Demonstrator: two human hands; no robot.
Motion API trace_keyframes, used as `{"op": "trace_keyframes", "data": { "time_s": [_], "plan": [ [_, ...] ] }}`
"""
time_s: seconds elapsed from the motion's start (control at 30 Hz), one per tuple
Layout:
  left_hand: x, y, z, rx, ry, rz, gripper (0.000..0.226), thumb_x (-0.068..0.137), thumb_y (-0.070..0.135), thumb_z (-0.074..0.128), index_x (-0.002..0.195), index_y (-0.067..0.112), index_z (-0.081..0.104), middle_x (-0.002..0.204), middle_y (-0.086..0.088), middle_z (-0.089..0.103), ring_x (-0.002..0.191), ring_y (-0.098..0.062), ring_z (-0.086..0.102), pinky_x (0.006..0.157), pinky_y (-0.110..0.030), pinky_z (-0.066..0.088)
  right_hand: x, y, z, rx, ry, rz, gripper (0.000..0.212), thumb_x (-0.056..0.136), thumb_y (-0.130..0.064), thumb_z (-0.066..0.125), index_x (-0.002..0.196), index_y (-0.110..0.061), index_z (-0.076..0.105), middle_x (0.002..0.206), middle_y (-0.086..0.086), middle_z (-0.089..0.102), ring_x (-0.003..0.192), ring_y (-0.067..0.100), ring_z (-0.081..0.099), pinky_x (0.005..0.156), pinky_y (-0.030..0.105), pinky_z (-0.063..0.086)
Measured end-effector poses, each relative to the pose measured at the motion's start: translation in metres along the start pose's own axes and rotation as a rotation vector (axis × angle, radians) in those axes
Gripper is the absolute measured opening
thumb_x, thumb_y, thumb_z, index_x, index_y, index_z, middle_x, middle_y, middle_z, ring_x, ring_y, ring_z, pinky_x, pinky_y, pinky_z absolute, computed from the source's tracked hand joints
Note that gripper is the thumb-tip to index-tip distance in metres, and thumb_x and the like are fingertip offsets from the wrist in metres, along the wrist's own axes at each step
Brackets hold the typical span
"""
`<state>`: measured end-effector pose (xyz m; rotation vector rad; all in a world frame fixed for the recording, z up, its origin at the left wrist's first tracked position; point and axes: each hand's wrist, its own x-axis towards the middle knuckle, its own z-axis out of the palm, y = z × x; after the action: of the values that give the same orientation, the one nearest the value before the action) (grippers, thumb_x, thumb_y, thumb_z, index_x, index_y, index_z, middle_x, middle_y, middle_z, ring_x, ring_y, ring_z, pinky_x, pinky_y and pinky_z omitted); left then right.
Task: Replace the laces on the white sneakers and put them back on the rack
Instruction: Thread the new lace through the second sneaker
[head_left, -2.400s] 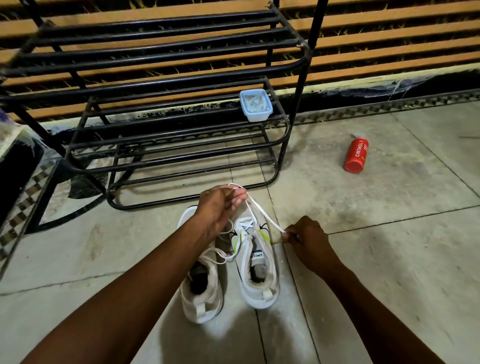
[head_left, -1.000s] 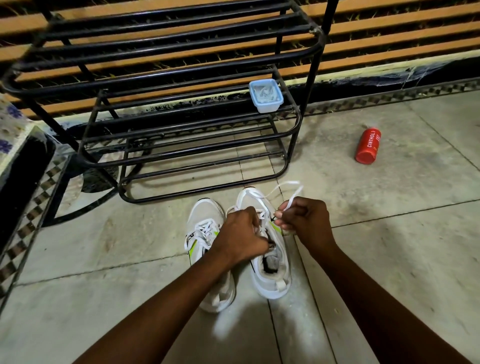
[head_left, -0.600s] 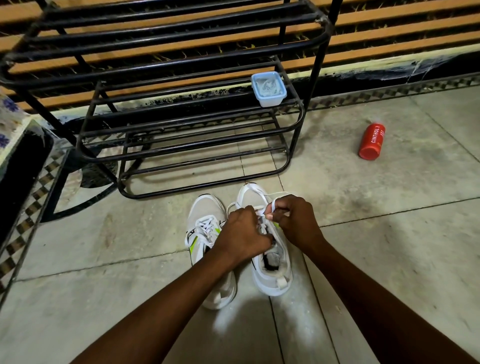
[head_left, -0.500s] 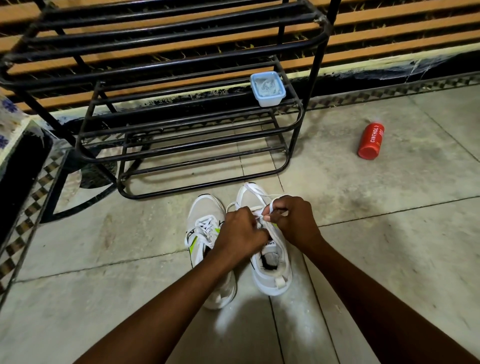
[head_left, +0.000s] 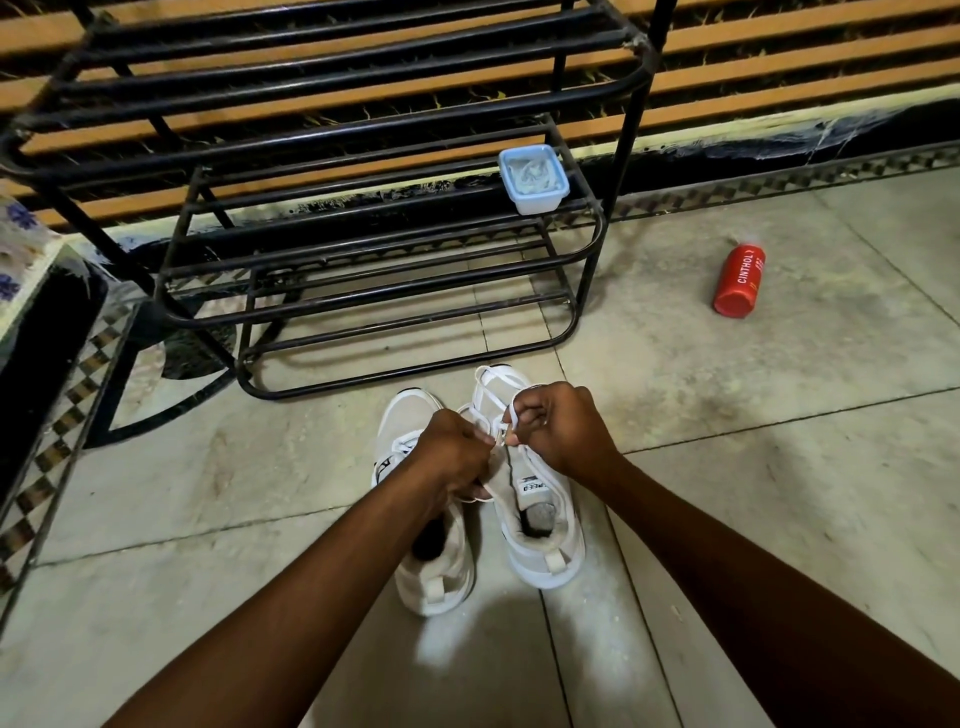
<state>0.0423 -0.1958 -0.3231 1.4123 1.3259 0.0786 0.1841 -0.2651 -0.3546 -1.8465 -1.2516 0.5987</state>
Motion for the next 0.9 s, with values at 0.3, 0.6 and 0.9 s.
{"op": "trace_keyframes", "data": {
  "time_s": [0.3,0.6,0.9],
  "plan": [
    [0.004,-0.005,0.001,0.045,0.011,0.034,0.021,0.082,-0.011,0.057,0.096,-0.003,0.07,0.054,-0.012,0.054,0.037,-0.024,0.055,0.049,-0.028,0.05,-0.015,0.011,0.016,0.148,0.185,0.168,0.016,0.065,-0.002,0.084,0.065,-0.011,0.071,0.066,-0.008,0.074,0.066,0.006,0.073,0.065,0.022,0.055],
    [0.006,-0.005,0.001,-0.047,-0.003,0.038,0.019,0.091,-0.008,0.051,0.086,0.0,0.067,0.06,-0.014,0.054,0.046,-0.021,0.052,0.05,-0.024,0.037,-0.011,0.02,0.015,0.083,0.126,0.065,0.019,0.068,-0.01,0.084,0.059,-0.011,0.067,0.053,0.0,0.061,0.051,0.007,0.053,0.054,0.028,0.042],
    [0.019,-0.006,0.008,0.219,0.171,0.189,0.009,0.081,0.007,0.082,0.076,0.013,0.078,0.074,-0.003,0.073,0.066,-0.018,0.069,0.048,-0.02,0.053,-0.011,0.034,0.016,0.069,0.037,0.022,0.025,0.073,-0.007,0.08,0.059,-0.006,0.06,0.052,-0.003,0.054,0.052,0.01,0.047,0.055,0.021,0.04]
  ]
}}
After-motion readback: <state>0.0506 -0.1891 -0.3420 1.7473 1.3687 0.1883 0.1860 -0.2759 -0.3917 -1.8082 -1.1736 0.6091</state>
